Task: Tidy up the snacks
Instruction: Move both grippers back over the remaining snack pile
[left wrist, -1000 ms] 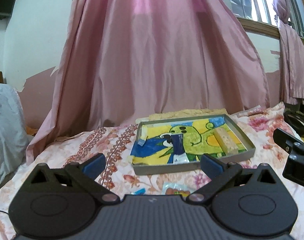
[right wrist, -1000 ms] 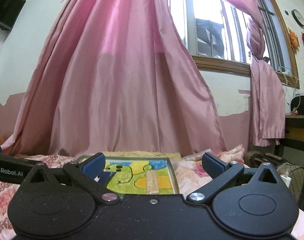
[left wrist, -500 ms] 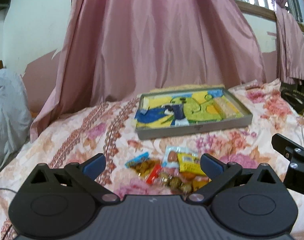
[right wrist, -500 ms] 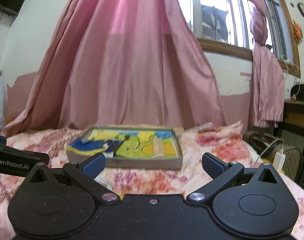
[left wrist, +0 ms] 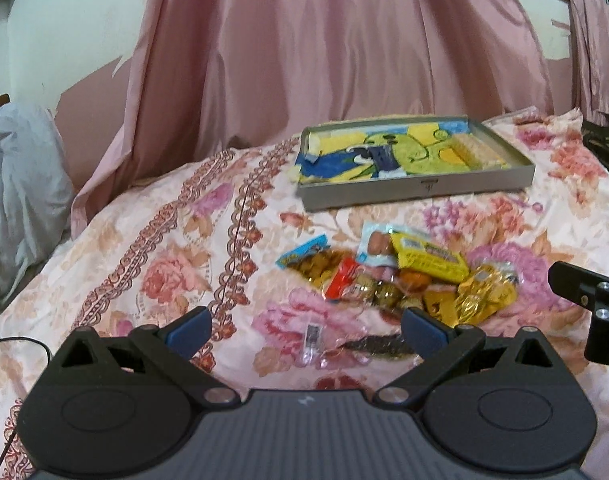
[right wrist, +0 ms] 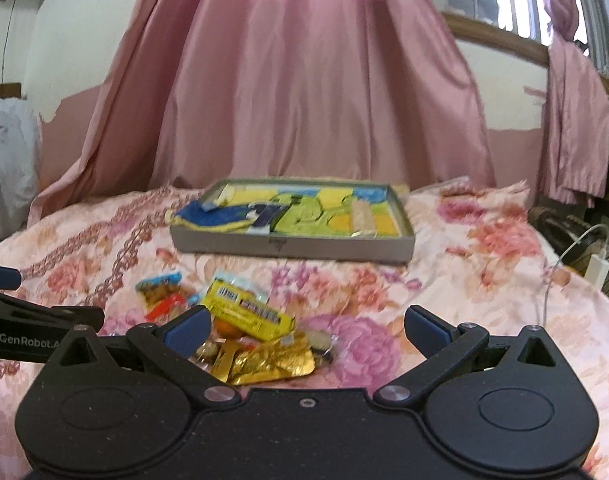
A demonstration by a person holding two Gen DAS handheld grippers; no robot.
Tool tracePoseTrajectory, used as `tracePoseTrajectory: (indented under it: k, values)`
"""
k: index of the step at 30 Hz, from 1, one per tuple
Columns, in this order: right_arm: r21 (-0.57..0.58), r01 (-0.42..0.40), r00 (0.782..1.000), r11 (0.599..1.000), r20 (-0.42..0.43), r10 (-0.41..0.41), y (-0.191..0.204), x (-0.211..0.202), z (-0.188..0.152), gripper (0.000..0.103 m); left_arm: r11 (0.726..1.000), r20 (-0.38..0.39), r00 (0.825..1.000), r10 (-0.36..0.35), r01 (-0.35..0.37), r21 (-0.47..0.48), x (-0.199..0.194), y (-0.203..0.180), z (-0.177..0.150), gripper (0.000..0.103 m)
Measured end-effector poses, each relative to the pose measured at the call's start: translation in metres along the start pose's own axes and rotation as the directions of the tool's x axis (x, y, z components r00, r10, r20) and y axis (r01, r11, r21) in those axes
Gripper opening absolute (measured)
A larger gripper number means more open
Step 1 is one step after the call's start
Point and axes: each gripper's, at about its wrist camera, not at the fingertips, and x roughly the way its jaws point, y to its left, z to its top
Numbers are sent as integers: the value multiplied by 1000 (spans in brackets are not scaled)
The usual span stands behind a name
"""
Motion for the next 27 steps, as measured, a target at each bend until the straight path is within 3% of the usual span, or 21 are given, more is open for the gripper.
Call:
tracePoseTrajectory:
  k: [16,27]
  values:
    - [-111,-71,986,991,-158,53,30,32,-16,102,1000,-77,997,-18,19,18,40,15,-20,103]
    - [-185,-95,980,978,-190,59,29,53,-18,102,990,-76,990,-121,126,69,59,11,-14,103]
